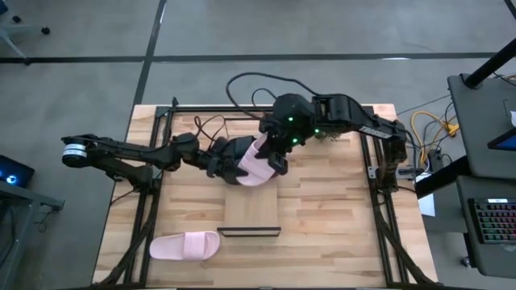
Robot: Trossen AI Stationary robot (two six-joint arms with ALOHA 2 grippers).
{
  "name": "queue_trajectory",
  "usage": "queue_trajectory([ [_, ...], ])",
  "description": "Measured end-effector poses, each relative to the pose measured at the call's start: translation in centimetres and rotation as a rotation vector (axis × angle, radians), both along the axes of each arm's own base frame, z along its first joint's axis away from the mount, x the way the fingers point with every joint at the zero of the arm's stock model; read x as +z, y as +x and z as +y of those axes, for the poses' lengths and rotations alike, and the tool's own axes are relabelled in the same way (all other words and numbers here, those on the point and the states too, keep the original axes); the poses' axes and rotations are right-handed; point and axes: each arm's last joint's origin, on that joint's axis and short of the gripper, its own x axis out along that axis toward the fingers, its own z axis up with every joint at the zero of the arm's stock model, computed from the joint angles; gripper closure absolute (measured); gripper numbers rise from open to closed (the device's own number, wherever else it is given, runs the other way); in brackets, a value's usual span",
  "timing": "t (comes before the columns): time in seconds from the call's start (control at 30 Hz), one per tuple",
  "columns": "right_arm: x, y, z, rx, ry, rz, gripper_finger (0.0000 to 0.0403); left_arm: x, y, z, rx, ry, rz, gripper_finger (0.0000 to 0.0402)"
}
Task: Pick and place slides into the shelf
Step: Put the right light pink slide on the shelf
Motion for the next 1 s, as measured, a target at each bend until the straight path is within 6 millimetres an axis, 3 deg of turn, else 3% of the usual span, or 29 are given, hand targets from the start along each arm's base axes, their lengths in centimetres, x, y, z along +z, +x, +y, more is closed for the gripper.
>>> queue_trajectory([
  [0.73, 1.7, -1.4, -1.1, -0.103, -0.095, -0.077, 0.0353, -0.6, 0.0, -0.1, 0.013, 0.022, 0.011, 0.0376],
  [0.87, 3.4, -3.5, -1.3, -0.214, -0.127, -0.123, 0.0349, -0.2, -0.2, 0.2, 0.134, 0.041, -0.017, 0.0376],
  [1.0, 6.2, -7.0, -1.3, -0.401, -0.187, -0.230, 0.0349, 0.3, -0.4, 0.2, 0.289, 0.080, -0.054, 0.0376],
])
